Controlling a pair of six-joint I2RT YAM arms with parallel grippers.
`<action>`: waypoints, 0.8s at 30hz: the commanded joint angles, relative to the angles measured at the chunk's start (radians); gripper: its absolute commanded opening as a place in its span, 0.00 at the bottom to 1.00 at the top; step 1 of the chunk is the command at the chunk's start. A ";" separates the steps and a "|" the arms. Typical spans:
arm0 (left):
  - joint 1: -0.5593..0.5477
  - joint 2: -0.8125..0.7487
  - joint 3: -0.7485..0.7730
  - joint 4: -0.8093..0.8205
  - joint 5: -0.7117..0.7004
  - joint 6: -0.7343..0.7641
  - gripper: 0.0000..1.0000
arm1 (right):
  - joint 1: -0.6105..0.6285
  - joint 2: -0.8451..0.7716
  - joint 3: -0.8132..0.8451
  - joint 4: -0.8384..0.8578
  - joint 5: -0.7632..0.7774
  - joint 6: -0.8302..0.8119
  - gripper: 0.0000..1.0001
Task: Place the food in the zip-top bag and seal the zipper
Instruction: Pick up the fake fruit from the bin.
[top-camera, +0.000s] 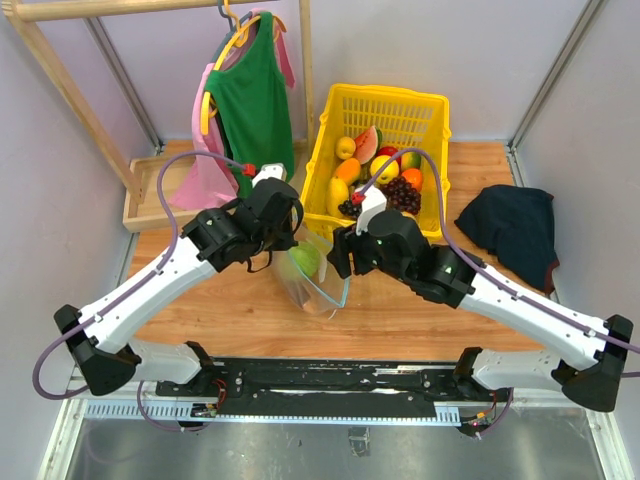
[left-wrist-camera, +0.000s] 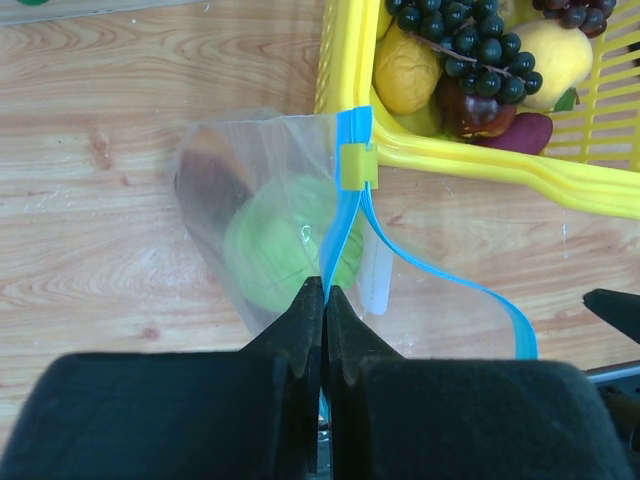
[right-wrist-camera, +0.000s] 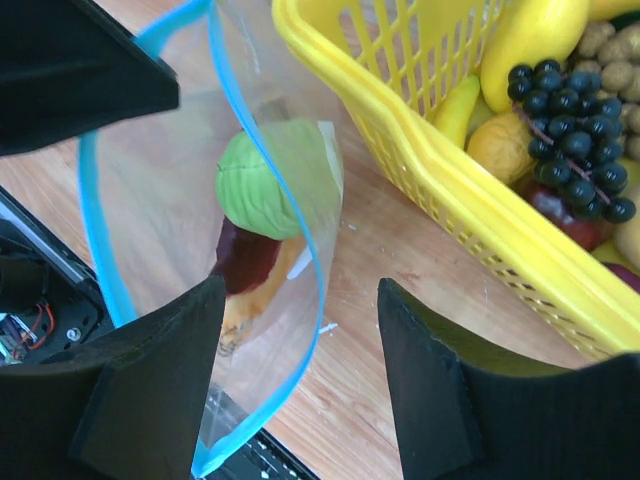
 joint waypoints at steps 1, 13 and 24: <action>-0.008 -0.043 -0.007 0.026 -0.030 -0.008 0.00 | 0.020 0.029 -0.033 -0.059 0.020 0.033 0.61; -0.008 -0.065 -0.038 0.026 -0.067 -0.001 0.00 | 0.020 0.084 0.041 -0.087 -0.072 0.026 0.01; -0.001 -0.066 -0.070 -0.024 -0.127 0.002 0.00 | 0.017 0.143 0.243 -0.168 -0.062 -0.043 0.01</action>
